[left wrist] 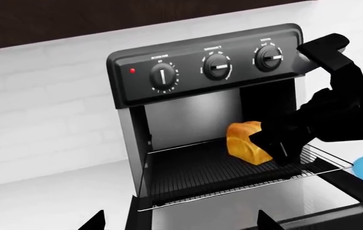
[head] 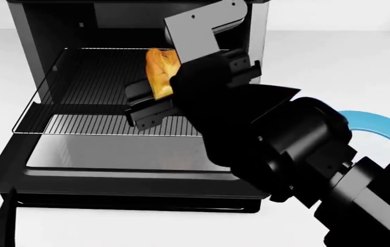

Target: Pick the bread from the rack and place it on the plate on the counter.

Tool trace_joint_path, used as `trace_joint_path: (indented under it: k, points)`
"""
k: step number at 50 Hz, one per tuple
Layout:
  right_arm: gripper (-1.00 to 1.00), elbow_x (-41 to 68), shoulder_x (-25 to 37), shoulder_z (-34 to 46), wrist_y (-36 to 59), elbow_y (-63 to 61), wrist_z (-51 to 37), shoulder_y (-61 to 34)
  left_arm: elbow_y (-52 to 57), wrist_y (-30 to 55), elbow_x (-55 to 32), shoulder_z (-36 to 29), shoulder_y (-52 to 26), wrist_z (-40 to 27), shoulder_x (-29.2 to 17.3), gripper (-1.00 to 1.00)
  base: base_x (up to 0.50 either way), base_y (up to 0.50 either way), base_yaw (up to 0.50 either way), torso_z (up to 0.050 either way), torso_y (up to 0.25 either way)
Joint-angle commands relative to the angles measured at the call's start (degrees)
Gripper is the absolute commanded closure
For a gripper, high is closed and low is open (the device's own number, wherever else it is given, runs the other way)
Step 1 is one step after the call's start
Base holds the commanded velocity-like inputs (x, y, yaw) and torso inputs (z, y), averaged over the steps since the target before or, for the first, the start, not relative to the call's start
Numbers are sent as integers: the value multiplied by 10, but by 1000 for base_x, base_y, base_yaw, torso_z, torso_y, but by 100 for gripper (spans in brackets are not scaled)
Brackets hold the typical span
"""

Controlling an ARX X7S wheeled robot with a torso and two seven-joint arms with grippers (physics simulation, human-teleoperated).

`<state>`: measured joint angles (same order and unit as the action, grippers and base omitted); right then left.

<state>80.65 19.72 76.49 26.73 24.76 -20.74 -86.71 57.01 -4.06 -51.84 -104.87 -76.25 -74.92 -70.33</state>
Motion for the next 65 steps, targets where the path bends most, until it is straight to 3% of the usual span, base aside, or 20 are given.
trace_joint_path:
  k: [1,65]
  points:
    - [-100,-6,-13,4,-2,23,11,4,0,0,2,-2,2,1,0,-100,0,0,0,0,0]
    - [-100,-18,-66,5,-19,143,65,30,4,3,14,-17,16,-1,-4,-100,0,0,0,0,0]
